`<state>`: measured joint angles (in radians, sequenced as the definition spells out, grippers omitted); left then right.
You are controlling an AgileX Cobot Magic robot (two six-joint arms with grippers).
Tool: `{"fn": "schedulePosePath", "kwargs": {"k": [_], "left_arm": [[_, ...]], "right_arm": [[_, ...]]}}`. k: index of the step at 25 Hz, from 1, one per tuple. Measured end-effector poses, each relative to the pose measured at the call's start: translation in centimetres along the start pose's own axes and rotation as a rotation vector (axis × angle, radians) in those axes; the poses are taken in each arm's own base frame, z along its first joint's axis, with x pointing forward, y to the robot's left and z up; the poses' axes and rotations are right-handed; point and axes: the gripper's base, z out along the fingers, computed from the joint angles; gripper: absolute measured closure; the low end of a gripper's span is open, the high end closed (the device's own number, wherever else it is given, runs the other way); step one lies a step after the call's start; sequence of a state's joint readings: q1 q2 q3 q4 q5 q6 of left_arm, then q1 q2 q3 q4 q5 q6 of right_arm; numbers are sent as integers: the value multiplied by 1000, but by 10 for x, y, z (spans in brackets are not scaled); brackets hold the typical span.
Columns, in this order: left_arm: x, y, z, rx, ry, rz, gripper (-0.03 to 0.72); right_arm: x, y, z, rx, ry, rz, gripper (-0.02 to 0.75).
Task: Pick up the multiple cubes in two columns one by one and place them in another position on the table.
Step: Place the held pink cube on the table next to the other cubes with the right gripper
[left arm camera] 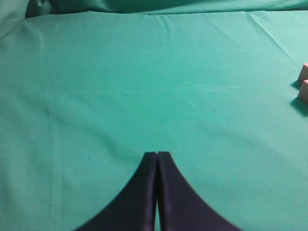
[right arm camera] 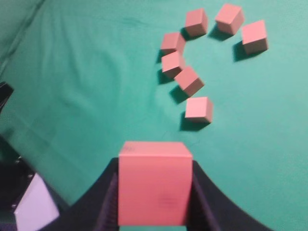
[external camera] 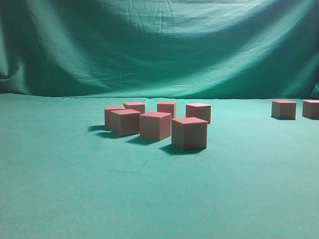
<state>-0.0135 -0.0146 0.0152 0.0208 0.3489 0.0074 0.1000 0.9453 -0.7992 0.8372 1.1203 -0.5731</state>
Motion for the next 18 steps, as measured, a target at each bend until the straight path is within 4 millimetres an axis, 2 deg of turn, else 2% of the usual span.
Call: {"fn": "schedulePosePath", "kwargs": {"k": [2,5,8,11,18], "left_arm": [[0,0,0,0,0,0,688],[0,0,0,0,0,0,688],[0,0,0,0,0,0,688],[0,0,0,0,0,0,688],[0,0,0,0,0,0,688]], "right_arm": [[-12,-11,7,31,31,8,481],[-18,-22,19,38,70,32,481],[-19,-23,39,65,138,-40,481],[-14,-12,64,86,227,-169,481],[2,19,128,56,349,-254,481]]}}
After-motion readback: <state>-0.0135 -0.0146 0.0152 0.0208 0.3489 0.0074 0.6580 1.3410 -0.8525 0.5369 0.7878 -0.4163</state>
